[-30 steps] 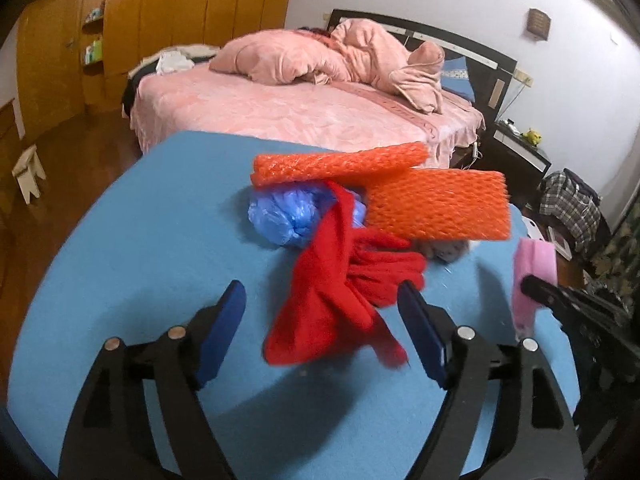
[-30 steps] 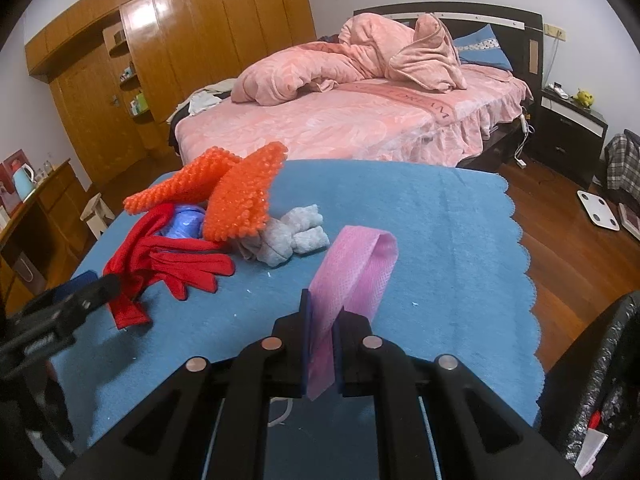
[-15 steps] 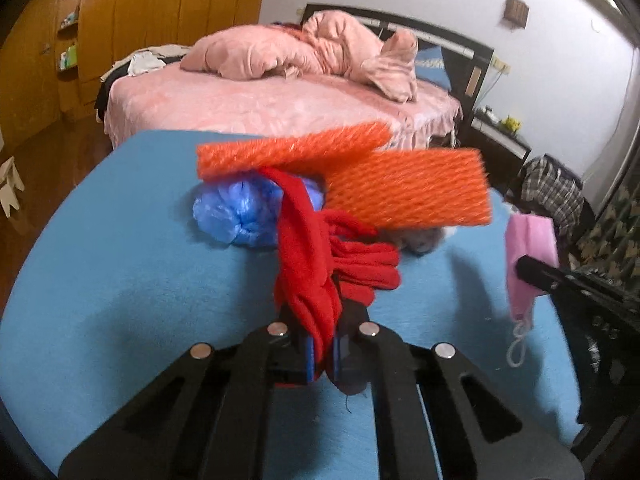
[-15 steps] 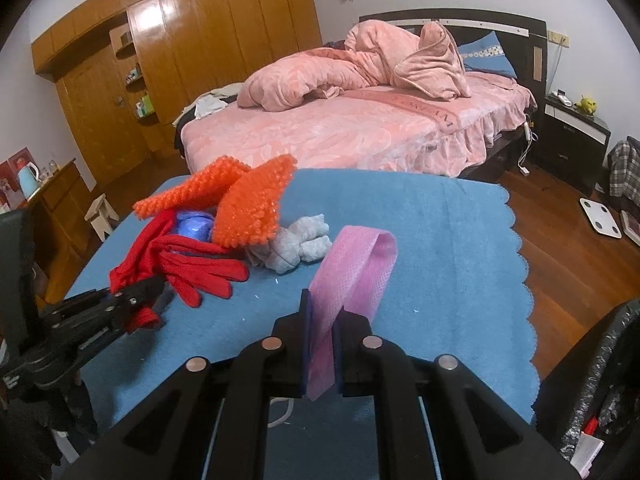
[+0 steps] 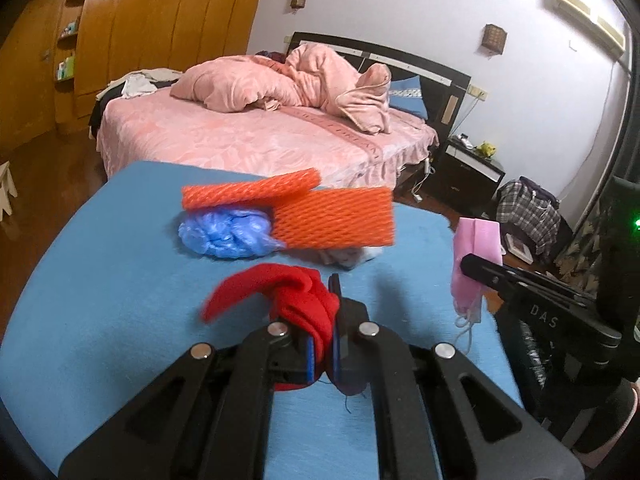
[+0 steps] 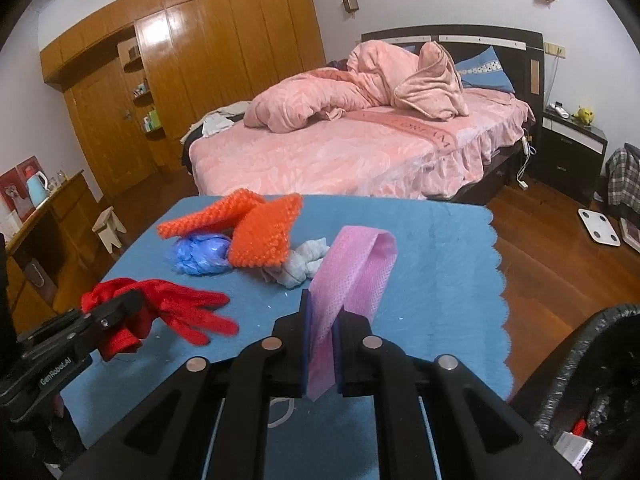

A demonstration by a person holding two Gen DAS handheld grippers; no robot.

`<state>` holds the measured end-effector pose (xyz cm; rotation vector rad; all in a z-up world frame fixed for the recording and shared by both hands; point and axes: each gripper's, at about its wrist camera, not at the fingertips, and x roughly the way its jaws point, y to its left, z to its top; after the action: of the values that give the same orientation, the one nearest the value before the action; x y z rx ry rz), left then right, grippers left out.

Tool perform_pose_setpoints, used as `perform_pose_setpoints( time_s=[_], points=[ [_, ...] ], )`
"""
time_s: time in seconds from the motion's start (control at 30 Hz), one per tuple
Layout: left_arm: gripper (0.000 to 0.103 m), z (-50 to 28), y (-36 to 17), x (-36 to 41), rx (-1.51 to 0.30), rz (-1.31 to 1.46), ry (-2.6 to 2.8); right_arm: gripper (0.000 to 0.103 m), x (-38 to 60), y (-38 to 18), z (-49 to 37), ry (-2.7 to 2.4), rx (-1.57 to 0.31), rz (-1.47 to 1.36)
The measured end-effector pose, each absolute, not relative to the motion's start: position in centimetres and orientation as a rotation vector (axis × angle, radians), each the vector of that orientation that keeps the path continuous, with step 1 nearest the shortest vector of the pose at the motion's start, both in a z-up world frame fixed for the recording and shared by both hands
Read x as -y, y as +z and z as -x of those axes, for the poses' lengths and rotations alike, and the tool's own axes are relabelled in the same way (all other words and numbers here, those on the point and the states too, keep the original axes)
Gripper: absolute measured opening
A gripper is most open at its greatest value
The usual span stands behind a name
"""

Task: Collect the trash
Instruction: 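Carry the red glove and pink mask over the black bin and open both tools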

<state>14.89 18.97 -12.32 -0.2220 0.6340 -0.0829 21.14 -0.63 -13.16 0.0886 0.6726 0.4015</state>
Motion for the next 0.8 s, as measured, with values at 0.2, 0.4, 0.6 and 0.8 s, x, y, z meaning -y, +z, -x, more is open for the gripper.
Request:
perform_pose_setpoints(
  time_s=[0.2, 0.4, 0.6, 0.8],
  points=[
    [0.005, -14.1, -10.6, -17.4, -0.607, 0.212, -0.115, 0.009, 2.1, -11.4, -19.9, 0.403, -0.644, -0.09],
    [0.005, -13.3, -8.8, -15.4, -0.577, 0.206, -0.158, 0.009, 4.0, -10.0, -18.3, 0.395, -0.622, -0.096],
    [0.005, -12.4, -7.1, -12.5, -0.55, 0.184, -0.213, 0.009, 6.4, -8.4, -16.3, 0.374, -0.595, -0.094],
    [0.005, -11.8, -6.0, -9.2, -0.531, 0.159, -0.266, 0.009, 9.4, -7.1, -14.4, 0.335, -0.566, -0.105]
  ],
)
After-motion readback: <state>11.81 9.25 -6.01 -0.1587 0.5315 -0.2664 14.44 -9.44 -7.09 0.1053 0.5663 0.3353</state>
